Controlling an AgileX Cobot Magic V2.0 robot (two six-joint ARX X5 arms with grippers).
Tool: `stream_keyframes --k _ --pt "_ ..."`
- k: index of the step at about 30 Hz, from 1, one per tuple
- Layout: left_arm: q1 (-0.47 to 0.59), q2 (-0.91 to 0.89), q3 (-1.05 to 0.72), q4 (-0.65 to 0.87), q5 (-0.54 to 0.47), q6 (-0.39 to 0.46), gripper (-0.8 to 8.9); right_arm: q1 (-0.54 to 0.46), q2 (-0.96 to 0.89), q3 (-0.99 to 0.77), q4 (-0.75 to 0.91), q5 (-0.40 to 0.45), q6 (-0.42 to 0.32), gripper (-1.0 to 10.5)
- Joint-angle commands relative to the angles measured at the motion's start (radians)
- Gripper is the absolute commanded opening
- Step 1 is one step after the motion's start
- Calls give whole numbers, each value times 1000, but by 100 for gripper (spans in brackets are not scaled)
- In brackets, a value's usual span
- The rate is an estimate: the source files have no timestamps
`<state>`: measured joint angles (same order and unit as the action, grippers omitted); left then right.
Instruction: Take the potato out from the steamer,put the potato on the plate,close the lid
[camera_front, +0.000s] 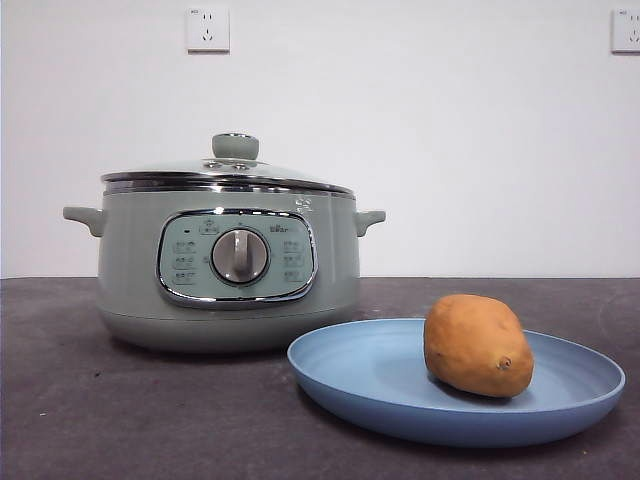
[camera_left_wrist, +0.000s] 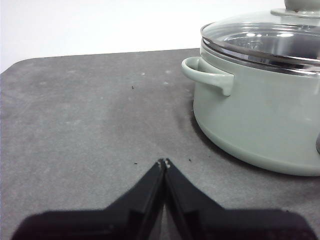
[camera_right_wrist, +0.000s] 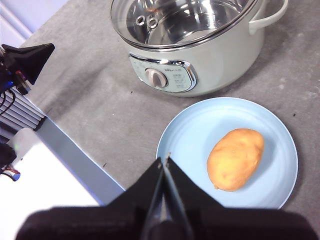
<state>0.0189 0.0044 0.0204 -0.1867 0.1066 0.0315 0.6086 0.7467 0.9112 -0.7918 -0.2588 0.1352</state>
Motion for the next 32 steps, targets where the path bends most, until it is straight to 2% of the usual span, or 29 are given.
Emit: stream_keyframes --k 1,6,9,11,15,19,22,25,29,32 --pt "3 -3 -9 -13 1 -9 -4 2 -2 3 1 3 5 1" --pt "3 -3 -9 -13 1 -9 -4 -63 -68 -8 39 41 -61 1" --pt "3 -3 -9 -13 1 -10 -4 -166 -142 -68 143 5 -73 1" --pt "3 -3 -9 -13 1 -9 -4 -247 -202 -127 203 -37 -71 1" --pt "3 -3 -9 -13 1 -9 -4 -394 -335 -284 327 -21 -93 1" --pt "3 -3 -9 -13 1 -9 -4 -491 -466 -476 513 -22 -100 1" --pt "3 -3 -9 -13 1 -9 -4 -528 -551 -600 602 -6 -99 1" --pt "3 -3 -9 -13 1 -9 -4 -543 -613 -699 652 54 -78 1" --pt "3 -3 -9 -13 1 -9 -4 -548 -669 -790 655 113 -48 1" --pt "3 -3 -9 -13 0 -9 -4 -550 -701 -843 655 112 -46 1"
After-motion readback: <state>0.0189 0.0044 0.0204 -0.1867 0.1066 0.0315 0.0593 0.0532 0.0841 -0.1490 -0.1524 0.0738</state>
